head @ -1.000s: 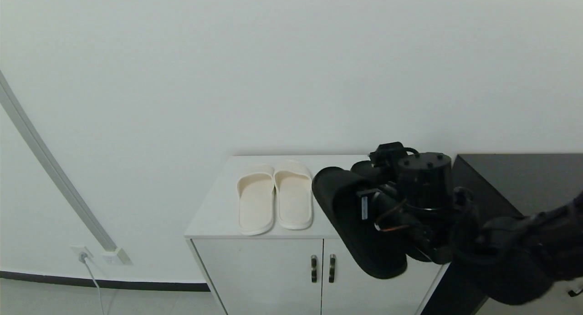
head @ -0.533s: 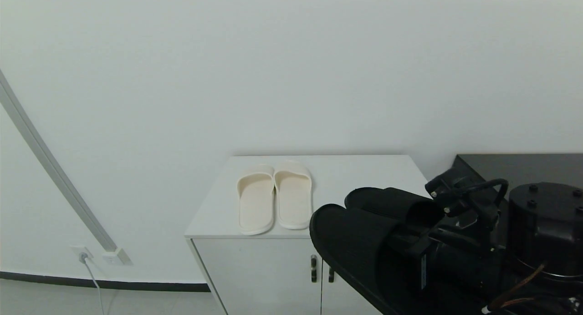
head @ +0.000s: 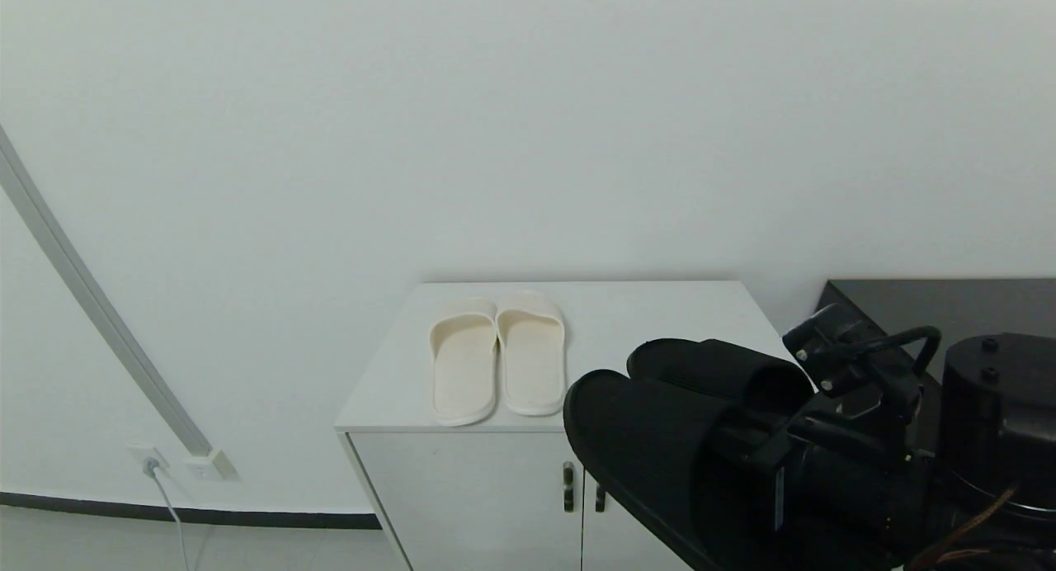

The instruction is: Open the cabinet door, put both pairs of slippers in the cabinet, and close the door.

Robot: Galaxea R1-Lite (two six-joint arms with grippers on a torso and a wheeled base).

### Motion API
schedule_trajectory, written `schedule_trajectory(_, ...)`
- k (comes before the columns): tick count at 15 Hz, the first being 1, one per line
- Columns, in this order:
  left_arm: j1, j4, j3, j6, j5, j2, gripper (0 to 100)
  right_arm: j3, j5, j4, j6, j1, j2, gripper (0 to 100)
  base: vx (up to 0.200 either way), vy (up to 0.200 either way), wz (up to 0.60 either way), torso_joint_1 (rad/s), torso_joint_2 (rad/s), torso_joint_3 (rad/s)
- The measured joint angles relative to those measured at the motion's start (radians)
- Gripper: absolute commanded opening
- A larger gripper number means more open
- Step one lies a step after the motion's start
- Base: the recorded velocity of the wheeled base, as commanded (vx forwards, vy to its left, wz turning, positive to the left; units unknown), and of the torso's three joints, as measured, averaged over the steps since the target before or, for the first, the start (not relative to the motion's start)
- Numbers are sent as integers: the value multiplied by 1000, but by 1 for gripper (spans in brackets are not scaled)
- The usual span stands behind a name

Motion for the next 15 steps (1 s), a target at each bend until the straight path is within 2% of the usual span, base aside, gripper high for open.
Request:
schedule_trajectory(3,0,-1,0,0,0,0,0,-2,-1,-1,0,-1,15,0,-200,0,0,17,5,1)
schedule_trajectory(15,0,0,0,-2,0,0,0,7,2,-1,-1,-9,46,0,0,0,0,0,0,0)
